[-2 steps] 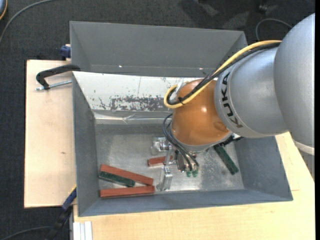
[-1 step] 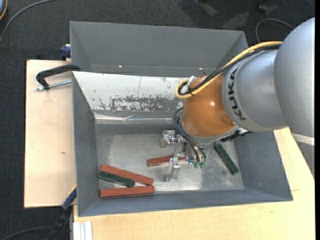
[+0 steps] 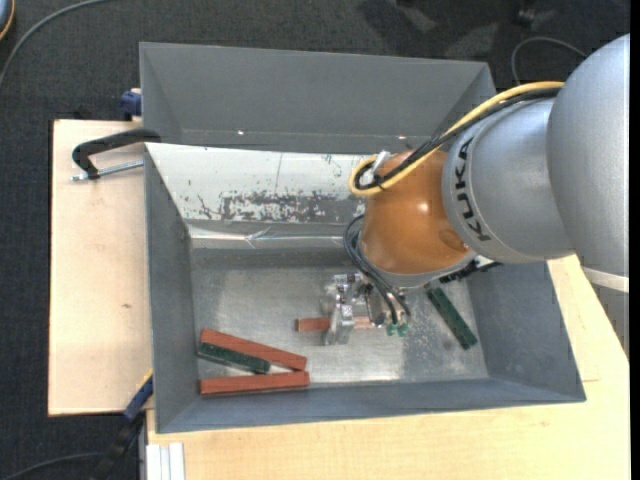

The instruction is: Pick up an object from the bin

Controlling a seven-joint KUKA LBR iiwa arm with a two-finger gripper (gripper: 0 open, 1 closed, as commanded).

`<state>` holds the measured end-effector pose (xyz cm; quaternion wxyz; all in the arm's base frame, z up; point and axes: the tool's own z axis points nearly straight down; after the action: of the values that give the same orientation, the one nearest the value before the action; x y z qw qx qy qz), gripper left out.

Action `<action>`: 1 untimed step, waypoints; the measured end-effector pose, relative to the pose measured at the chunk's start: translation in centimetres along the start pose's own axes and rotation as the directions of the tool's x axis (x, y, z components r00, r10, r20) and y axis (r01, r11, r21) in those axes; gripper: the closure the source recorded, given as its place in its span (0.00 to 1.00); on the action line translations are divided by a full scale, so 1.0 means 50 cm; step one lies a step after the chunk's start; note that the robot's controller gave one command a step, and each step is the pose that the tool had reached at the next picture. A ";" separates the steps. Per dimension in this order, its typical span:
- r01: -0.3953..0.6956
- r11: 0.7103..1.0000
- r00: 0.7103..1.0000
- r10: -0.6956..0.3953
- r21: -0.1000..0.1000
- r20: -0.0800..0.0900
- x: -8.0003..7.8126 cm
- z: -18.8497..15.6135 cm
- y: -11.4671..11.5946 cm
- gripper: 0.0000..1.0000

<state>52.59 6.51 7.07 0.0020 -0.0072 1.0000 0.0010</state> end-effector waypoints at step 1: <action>0.000 1.000 1.000 0.000 0.000 0.010 -0.022 -0.248 -0.001 1.00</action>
Offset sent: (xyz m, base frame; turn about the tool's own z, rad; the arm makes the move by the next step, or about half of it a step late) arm 0.0071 -0.0019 0.1182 0.0002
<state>53.62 6.43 19.45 0.0072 -0.0073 0.9999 0.0011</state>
